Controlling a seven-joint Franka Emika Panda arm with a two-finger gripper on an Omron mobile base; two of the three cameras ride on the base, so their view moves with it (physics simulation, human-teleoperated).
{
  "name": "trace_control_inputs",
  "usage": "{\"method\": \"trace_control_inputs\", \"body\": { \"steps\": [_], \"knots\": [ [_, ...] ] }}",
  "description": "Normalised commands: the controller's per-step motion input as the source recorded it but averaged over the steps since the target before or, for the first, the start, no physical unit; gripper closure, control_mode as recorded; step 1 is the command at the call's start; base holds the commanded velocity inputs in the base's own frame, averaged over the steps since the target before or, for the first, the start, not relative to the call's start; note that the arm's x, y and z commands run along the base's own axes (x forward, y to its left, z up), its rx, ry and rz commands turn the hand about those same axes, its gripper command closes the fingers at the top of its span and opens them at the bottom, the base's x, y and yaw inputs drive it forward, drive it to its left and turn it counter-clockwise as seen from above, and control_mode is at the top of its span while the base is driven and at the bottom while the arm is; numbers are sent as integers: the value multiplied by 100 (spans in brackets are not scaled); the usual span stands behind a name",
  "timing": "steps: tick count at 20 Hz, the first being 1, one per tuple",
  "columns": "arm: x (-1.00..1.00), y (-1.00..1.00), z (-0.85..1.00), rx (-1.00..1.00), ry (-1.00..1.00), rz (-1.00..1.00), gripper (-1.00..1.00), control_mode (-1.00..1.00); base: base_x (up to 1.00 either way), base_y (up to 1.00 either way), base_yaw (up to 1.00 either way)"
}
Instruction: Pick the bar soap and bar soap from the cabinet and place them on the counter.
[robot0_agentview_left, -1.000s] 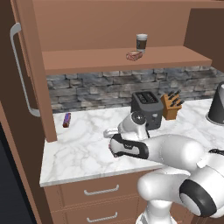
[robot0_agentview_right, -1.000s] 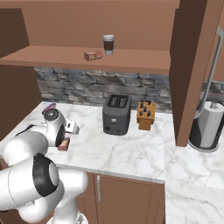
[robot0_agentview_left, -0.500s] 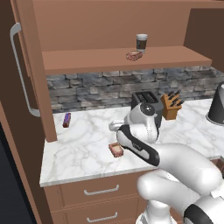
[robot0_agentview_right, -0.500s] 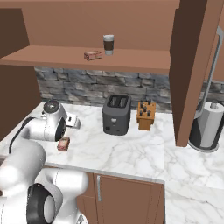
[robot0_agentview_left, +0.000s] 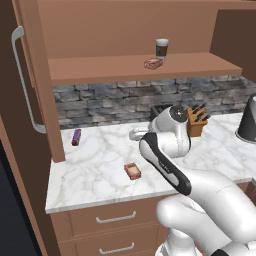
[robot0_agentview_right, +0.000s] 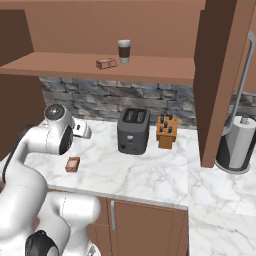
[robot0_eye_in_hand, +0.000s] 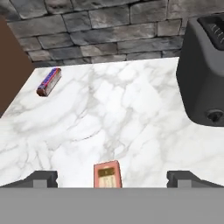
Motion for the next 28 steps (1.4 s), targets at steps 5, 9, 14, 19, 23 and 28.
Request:
{"method": "trace_control_inputs", "body": {
  "steps": [5,9,14,19,23,28],
  "knots": [
    [-18,0,45,-1,-11,-2,-100,-100,0,0,0],
    [-26,-5,41,-1,-15,-1,-100,-100,0,0,0],
    [-32,-16,42,0,-12,-2,-100,-100,0,0,0],
    [-35,-21,40,0,-8,-4,-100,-100,0,0,0],
    [-37,-16,38,0,0,-7,-100,-100,0,0,0],
    [-34,-18,45,-1,0,-7,-100,-100,0,0,0]
  ]
}}
